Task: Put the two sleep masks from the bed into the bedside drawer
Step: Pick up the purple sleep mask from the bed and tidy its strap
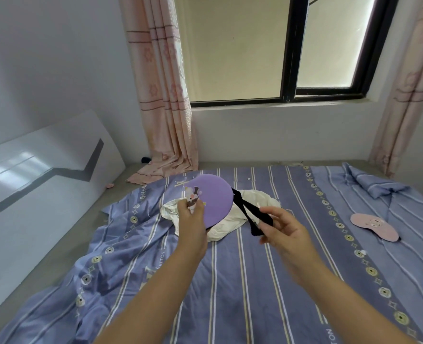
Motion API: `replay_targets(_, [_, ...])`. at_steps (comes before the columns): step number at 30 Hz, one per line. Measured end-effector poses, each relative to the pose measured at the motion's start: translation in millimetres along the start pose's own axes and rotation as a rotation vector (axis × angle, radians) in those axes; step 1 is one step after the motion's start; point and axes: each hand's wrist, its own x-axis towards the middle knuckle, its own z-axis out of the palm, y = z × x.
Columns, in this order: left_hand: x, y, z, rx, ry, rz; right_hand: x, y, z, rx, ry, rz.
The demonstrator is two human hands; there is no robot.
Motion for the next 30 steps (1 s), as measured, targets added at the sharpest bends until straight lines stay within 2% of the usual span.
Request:
replay_targets(3, [-1, -10, -3, 0.253, 0.012, 0.1, 7, -12, -2, 0.011, 0.007, -0.115])
replay_targets(6, [0, -14, -9, 0.39, -0.102, 0.139, 19, -27, -7, 0.034, -0.047, -0.129])
replay_targets(10, [-3, -6, -20, 0.474, -0.395, 0.155, 36, -41, -7, -0.282, 0.011, -0.172])
replay_targets(15, [0, 1, -27, 0.416, -0.45, 0.214, 47, -38, -3, -0.55, -0.021, -0.147])
replay_targets(19, [1, 1, -31, 0.369, -0.517, 0.206, 49, -28, 0, -0.493, -0.029, -0.082])
replay_targets(24, [-2, 4, -29, 0.282, -0.606, 0.152, 43, -22, 7, -0.451, -0.204, 0.023])
replay_targets(27, [-3, 6, -24, 0.274, -0.671, 0.039, 44, -21, 9, -0.357, -0.202, 0.044])
replay_targets(30, [-4, 11, -23, 0.383, -0.674, 0.019, 48, -21, 10, -0.346, -0.155, 0.014])
